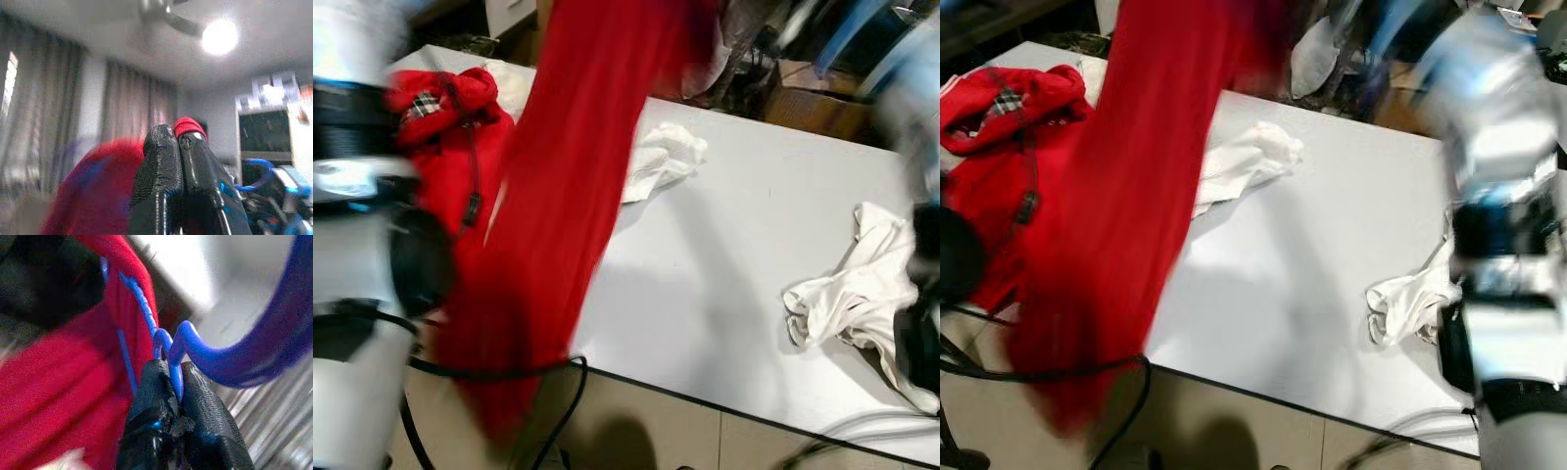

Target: Hang hanger

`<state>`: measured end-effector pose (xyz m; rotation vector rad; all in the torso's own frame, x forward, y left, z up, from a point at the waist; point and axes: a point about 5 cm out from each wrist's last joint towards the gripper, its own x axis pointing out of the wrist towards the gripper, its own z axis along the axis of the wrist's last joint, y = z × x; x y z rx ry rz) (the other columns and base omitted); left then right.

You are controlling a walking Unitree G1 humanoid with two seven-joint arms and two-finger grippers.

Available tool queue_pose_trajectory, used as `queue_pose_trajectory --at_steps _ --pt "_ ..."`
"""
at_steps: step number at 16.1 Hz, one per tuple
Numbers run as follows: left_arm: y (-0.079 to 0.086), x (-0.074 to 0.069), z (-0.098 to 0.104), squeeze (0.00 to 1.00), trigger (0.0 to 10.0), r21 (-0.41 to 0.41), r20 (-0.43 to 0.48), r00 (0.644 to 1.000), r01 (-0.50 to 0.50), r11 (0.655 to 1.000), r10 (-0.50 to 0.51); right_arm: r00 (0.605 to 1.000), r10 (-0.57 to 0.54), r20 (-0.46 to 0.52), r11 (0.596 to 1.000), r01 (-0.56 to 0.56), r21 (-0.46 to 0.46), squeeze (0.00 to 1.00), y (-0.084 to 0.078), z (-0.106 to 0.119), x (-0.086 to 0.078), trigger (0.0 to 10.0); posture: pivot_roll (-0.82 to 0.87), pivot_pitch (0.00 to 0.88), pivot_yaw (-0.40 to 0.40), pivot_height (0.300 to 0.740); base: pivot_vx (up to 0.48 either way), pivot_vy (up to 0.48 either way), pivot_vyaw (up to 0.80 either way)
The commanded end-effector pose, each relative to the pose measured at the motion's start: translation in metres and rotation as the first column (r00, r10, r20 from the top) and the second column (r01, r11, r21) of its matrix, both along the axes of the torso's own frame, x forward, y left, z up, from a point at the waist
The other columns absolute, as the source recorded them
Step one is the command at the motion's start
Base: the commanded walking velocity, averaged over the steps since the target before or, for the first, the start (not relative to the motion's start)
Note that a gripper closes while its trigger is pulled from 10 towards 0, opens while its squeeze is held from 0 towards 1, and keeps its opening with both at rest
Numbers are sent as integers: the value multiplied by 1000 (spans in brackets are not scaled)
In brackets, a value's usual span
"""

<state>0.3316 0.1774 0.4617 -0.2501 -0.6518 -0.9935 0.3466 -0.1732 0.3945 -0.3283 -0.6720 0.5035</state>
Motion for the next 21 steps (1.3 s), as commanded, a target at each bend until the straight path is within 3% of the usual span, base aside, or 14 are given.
queue_pose_trajectory --at_steps 1,4,6,7,9,11,12,13,14,15,16,17,19,21 --pt "2 -11 15 0 10000 -43 68 998 19 999 -16 999 -35 27 998 34 50 0 -11 -1 1 10000 -5 0 -104 740 0 0 0" --pt "17 -11 4 0 10000 -95 21 999 -38 995 40 995 -59 76 997 63 -49 0 4 -25 6 10000 -8 0 -105 740 0 0 0" --pt "17 0 -30 0 10000 7 -74 989 -127 992 127 999 -19 -27 985 15 -172 0 13 -61 12 10000 -15 0 -103 740 0 0 0" --pt "14 15 -66 0 10000 126 -181 951 -232 965 252 992 32 -126 964 -63 -257 0 18 -92 10 10000 -17 0 -101 740 0 0 0" --pt "13 28 -120 0 10000 322 -255 875 -325 889 412 960 101 -260 925 -187 -331 0 21 -126 -3 10000 -18 0 -100 740 0 0 0" --pt "24 28 -183 0 10000 536 -273 771 -374 757 575 872 205 -444 853 -382 -357 0 17 -157 -33 10000 -24 0 -90 740 0 0 0" --pt "33 26 -207 0 10000 640 -236 718 -392 661 654 804 249 -540 797 -487 -356 0 11 -167 -52 10000 -27 0 -84 740 0 0 0" --pt "37 23 -223 0 10000 715 -192 697 -382 585 690 744 264 -614 734 -568 -372 0 2 -173 -71 10000 -28 0 -81 740 0 0 0" --pt "37 20 -228 0 10000 737 -192 700 -360 572 688 728 262 -633 711 -589 -384 0 -3 -175 -78 10000 -33 0 -74 740 0 0 0" --pt "39 7 -246 94 10000 790 -241 713 -250 560 658 684 264 -680 687 -629 -365 0 -16 -172 -95 10000 -39 0 -65 740 0 0 0" --pt "40 4 -251 94 10000 807 -249 717 -218 549 651 672 271 -689 691 -634 -346 0 -18 -170 -97 10000 -39 0 -65 740 0 0 0" --pt "42 -7 -263 929 10000 836 -287 730 -125 534 620 676 278 -683 716 -620 -322 0 -24 -164 -99 10000 -43 0 -56 740 0 0 0" --pt "42 -34 -279 1000 10000 860 -355 771 48 507 529 705 294 -645 780 -567 -265 0 -36 -146 -102 10000 -46 0 -52 740 0 0 0" --pt "41 -72 -281 1000 10000 866 -413 846 250 433 337 727 290 -623 821 -524 -229 0 -46 -135 -108 10000 -40 0 -62 740 0 0 0"
